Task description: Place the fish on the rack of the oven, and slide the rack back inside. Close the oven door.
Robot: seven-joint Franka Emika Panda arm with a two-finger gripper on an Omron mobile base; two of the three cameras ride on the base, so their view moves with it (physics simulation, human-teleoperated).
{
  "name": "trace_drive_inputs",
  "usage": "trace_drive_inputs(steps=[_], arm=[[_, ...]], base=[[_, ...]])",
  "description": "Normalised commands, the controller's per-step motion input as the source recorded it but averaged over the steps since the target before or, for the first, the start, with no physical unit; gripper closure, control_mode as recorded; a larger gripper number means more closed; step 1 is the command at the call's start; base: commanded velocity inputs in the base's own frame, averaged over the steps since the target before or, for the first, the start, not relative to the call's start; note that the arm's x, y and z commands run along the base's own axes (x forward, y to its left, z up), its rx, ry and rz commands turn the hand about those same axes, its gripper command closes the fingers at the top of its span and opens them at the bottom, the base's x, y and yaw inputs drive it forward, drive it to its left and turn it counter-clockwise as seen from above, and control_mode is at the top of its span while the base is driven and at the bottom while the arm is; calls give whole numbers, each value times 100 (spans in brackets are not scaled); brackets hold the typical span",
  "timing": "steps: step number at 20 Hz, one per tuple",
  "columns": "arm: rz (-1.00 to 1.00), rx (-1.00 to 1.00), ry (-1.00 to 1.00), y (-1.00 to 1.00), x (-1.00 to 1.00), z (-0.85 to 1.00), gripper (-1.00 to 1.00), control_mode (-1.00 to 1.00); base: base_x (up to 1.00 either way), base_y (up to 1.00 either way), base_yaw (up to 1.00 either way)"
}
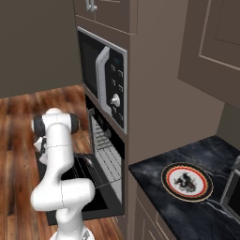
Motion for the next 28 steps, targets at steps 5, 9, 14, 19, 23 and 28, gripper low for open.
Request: trace_drive_inputs(steps=[5,9,14,19,23,28], arm=[[0,-7,11,-27,53,-48,-100,-100],[0,-9,7,-27,51,-45,-100,-100],[-1,-9,1,-47,50,-30,-100,-100],[-5,-7,0,-75,52,-14,-100,-100],[-3,-4,0,-82,45,-5,-100,-100],[0,0,-11,-45,-31,14,-100,-100]], base=[[0,0,0],[0,0,0],[0,0,0],[0,0,0],[0,0,0],[0,0,0]])
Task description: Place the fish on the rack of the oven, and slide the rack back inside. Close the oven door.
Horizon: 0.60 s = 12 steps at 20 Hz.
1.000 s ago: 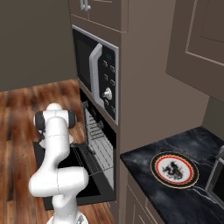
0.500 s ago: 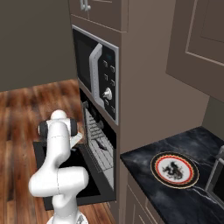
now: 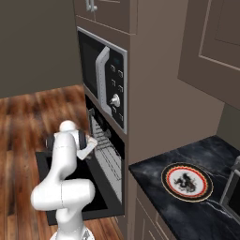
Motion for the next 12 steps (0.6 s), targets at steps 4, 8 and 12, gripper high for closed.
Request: trace_drive_inputs(steps=[4,8,12], arm=[[6,1,-19,6,-100,63,-100,-100],[5,0,-9,49,-100,83,-100,-100],[3,0,0,65,-100,73,-100,-100]], base=[[0,0,0],[0,0,0],[0,0,0]])
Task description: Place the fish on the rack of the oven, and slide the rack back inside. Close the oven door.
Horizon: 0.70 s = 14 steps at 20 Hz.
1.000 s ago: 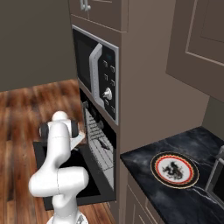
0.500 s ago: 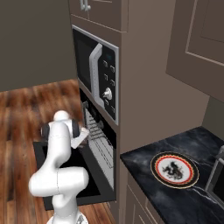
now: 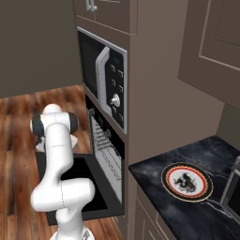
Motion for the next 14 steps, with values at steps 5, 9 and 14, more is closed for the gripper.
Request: trace_drive_inputs(steps=[5,9,14], arm=[[0,0,0,78,-100,75,-100,-100],[0,0,0,86,-100,72,-100,-100],[0,-4,0,91,-100,26,-100,-100]], base=[[0,0,0],[0,0,0],[0,0,0]])
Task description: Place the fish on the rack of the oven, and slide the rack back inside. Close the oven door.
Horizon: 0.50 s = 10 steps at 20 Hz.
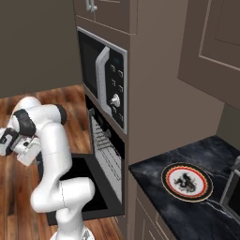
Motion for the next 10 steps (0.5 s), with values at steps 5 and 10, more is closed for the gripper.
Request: trace_drive_inputs(steps=[5,10], arm=[[0,-21,-12,96,-93,-9,-100,-100],[-4,-30,-19,83,-50,-35,-100,-100]], base=[[0,0,0],[0,0,0]])
